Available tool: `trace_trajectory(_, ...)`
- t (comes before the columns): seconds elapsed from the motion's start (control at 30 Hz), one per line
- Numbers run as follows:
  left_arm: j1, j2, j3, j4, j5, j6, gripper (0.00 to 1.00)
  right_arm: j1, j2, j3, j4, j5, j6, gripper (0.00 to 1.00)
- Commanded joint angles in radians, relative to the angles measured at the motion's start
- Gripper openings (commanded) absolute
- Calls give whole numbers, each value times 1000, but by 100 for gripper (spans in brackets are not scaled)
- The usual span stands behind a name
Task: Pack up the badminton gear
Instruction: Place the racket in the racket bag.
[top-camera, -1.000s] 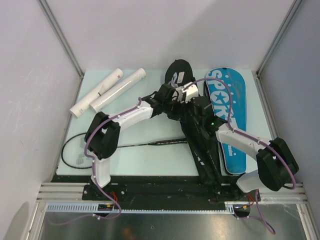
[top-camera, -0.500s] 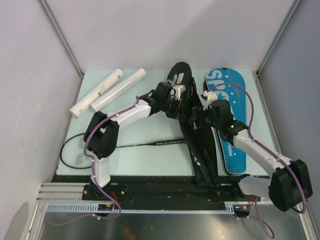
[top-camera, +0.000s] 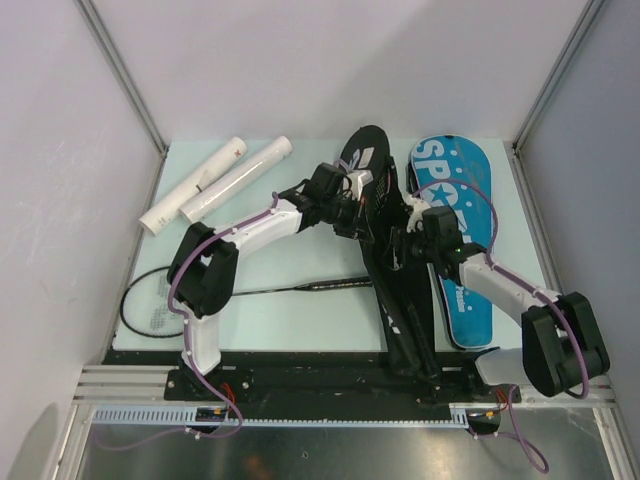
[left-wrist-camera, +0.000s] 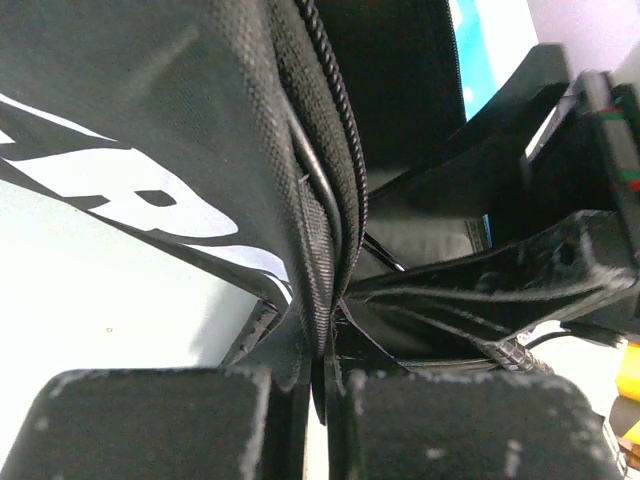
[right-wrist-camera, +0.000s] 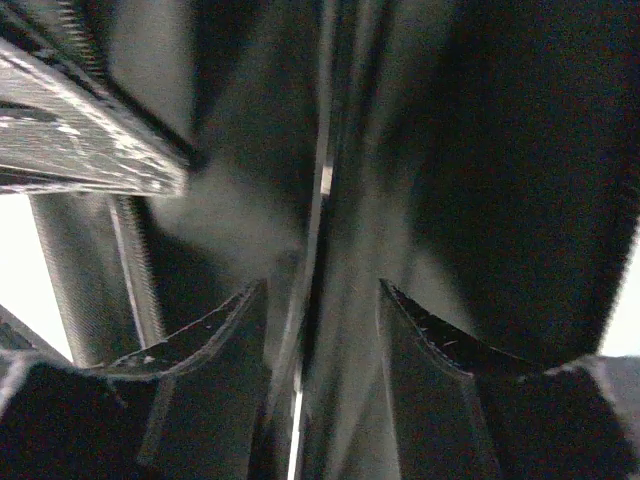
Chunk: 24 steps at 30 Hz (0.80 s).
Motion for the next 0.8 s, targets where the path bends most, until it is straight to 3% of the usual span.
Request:
trace_trajectory(0.0,2,-28,45,79,75,-18,0,58,38,5,154,-59,-3,50)
trace_trajectory(0.07,2,-21,47,89,75,-24,0,76,30,5,252,-44,30,36)
trace_trajectory(0.1,2,-18,48,92,77,-27,0,78,21,5,272,-24,69,19)
trace_trajectory(0.17,2,-9,51,101,78,-39,1,98,-8,6,298,47,89,2)
trace_trajectory(0.27,-1,-1,58,118,84,-62,0,140,-86,9,295,272,108,0)
trace_trajectory(0.3,-1,9,64,121,91,-70,0,156,-121,8,292,411,108,0)
trace_trajectory(0.4,-8,28,76,135,106,-96,1,209,-152,9,327,576,80,0)
trace_trajectory(0.63,-24,26,59,139,132,-86,0,223,-37,60,428,676,-21,0)
trace_trajectory(0.77,-18,20,16,139,132,-69,0,138,-1,193,272,558,-23,0)
